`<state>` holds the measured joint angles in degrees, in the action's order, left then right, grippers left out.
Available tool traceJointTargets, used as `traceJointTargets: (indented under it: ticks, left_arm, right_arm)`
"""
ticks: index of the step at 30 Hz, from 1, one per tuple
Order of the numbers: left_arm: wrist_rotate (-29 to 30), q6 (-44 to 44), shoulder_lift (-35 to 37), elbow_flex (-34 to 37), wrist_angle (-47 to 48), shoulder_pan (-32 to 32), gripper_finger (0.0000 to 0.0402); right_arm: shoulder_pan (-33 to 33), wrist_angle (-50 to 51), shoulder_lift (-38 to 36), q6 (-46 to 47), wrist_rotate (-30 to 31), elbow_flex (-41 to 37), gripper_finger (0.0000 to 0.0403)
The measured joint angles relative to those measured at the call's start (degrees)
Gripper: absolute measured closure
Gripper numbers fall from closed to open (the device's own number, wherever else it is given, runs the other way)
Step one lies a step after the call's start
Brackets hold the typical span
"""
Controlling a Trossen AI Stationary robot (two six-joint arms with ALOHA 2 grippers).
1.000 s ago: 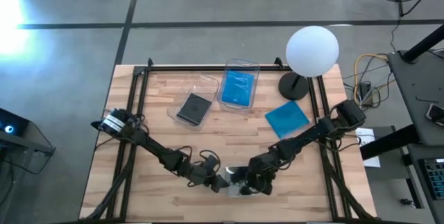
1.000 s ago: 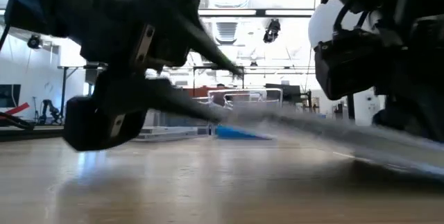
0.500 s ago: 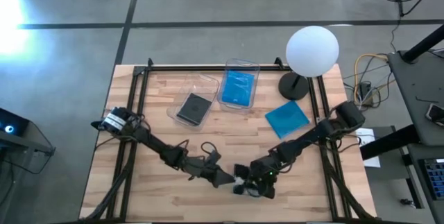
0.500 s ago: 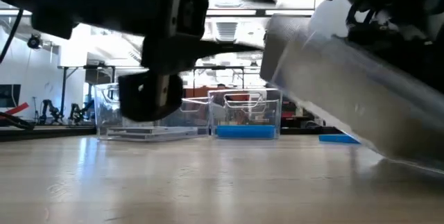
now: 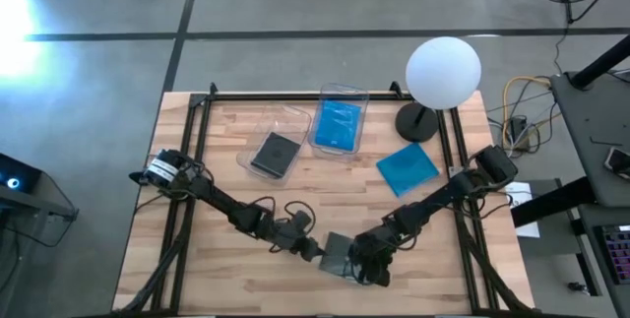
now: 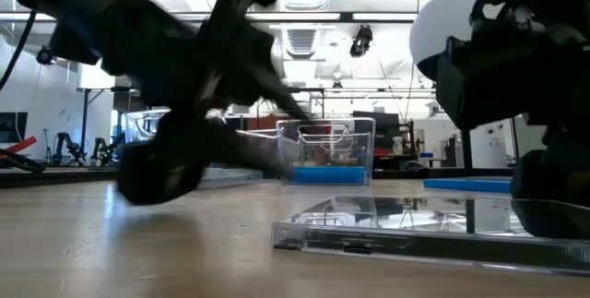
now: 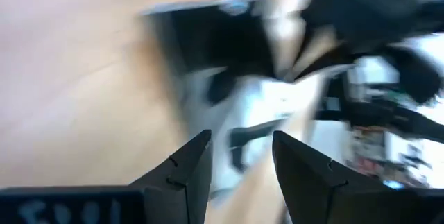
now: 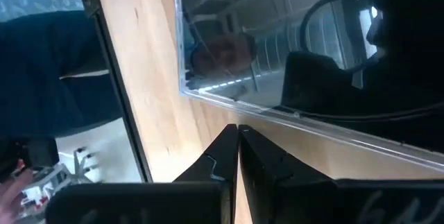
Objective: Pick & place jewel cases by type
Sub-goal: Put the black cd case into the left transparent bin
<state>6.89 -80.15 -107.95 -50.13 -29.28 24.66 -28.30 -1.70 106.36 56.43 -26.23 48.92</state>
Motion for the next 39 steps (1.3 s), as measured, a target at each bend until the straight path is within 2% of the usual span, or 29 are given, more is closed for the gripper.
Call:
traceJointTargets:
  ticks: [4,11,17,25,31,39]
  left_arm:
    - [-1.8,-5.6,0.3,-0.3,5.8,0.0,0.0268]
    - [-4.0,-7.3,-0.9,-3.4,13.1,-0.4,0.0268]
    - [-5.0,-7.1,-3.0,-7.4,17.9,-1.3,0.0268]
    - [-8.9,-5.0,-6.8,-11.6,18.2,-3.1,0.0268]
    - [-12.6,0.8,-5.6,-11.9,16.7,-4.3,0.0268]
    - [-12.9,5.9,-1.7,-11.7,10.7,-4.4,0.0268]
  right_arm:
    - [-0.3,0.0,0.0,2.4,1.0,-0.1,0.0390]
    - [-0.4,-0.1,-0.2,6.2,3.0,-0.1,0.0390]
    - [-0.5,-0.4,-0.2,13.2,6.0,0.1,0.0390]
    - [-0.4,-0.5,-0.2,12.7,8.6,0.7,0.0390]
    - [-0.7,0.5,-0.2,11.1,8.3,0.5,0.0390]
    - [-0.7,4.2,-0.2,2.5,2.3,0.5,0.0390]
